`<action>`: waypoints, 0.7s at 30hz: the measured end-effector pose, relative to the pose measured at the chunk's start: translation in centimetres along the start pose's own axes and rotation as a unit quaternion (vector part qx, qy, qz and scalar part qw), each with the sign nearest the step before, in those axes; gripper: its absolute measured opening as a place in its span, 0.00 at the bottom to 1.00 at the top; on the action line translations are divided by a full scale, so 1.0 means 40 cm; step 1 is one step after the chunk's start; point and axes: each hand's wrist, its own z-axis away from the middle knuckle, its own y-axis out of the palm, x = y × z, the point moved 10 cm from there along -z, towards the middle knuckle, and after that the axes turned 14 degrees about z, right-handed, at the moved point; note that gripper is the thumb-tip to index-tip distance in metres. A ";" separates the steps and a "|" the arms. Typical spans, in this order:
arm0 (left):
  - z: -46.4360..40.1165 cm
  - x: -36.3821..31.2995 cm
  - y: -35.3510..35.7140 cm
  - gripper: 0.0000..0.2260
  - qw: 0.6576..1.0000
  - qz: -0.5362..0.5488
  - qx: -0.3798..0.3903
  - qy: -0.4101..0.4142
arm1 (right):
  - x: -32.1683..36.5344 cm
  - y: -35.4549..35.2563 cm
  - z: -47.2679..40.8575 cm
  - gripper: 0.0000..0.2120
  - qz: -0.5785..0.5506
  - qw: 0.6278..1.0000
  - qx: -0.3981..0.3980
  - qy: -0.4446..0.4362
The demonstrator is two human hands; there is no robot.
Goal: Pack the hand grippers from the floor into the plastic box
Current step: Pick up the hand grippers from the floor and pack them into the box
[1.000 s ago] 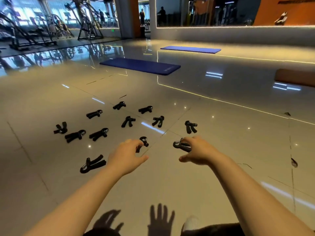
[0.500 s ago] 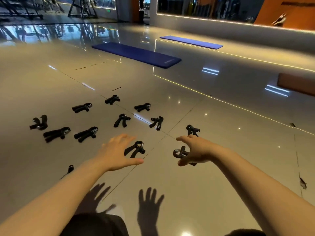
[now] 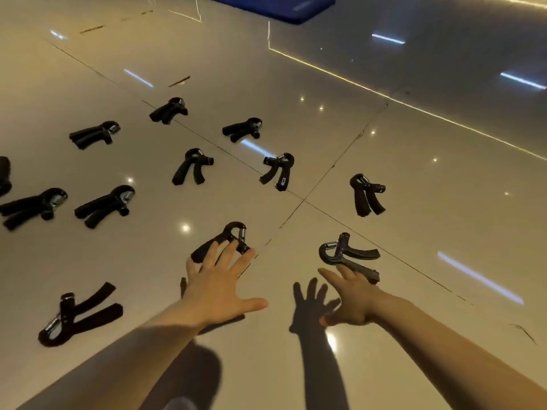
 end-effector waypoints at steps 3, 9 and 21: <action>-0.100 0.071 0.063 0.43 0.999 -0.032 0.017 -0.036 | -0.093 0.031 -0.115 0.45 -0.037 0.994 -0.039 0.094; -0.207 0.206 0.184 0.42 0.990 -0.054 0.094 -0.087 | -0.212 0.133 -0.208 0.40 -0.022 0.980 -0.029 0.198; -0.168 0.188 0.262 0.41 0.993 -0.070 0.081 -0.048 | -0.036 0.182 -0.149 0.41 0.061 0.995 -0.032 0.074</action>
